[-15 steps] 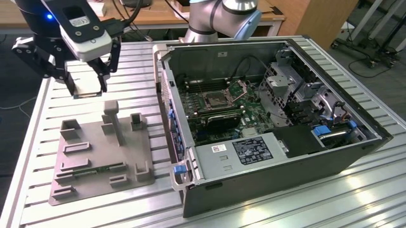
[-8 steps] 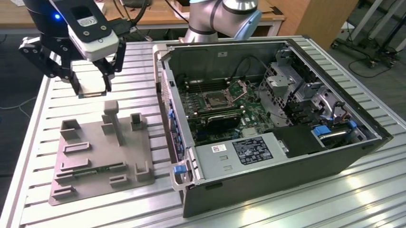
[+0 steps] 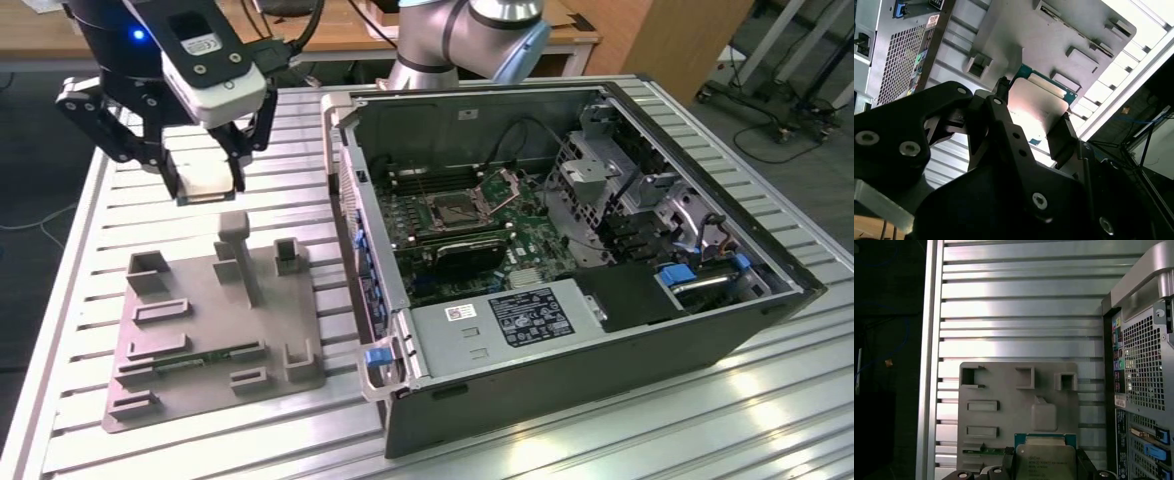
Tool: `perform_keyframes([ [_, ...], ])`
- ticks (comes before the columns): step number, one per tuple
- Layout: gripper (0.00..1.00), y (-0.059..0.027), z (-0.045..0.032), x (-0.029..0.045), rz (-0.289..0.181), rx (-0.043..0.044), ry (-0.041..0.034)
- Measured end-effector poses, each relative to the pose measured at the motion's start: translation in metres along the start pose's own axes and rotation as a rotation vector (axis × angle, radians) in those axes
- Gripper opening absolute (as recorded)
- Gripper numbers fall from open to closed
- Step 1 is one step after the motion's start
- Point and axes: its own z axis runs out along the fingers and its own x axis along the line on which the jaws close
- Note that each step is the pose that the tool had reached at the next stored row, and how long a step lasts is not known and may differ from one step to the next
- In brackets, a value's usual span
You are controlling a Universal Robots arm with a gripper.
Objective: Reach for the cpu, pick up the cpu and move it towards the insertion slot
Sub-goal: 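Pick up the cpu and move it towards the insertion slot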
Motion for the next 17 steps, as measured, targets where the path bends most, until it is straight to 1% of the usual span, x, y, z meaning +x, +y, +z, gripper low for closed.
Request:
perform_keyframes([
  [17,0.55,0.0000,0.0002,-0.0228,0.000,0.0000,0.0001],
])
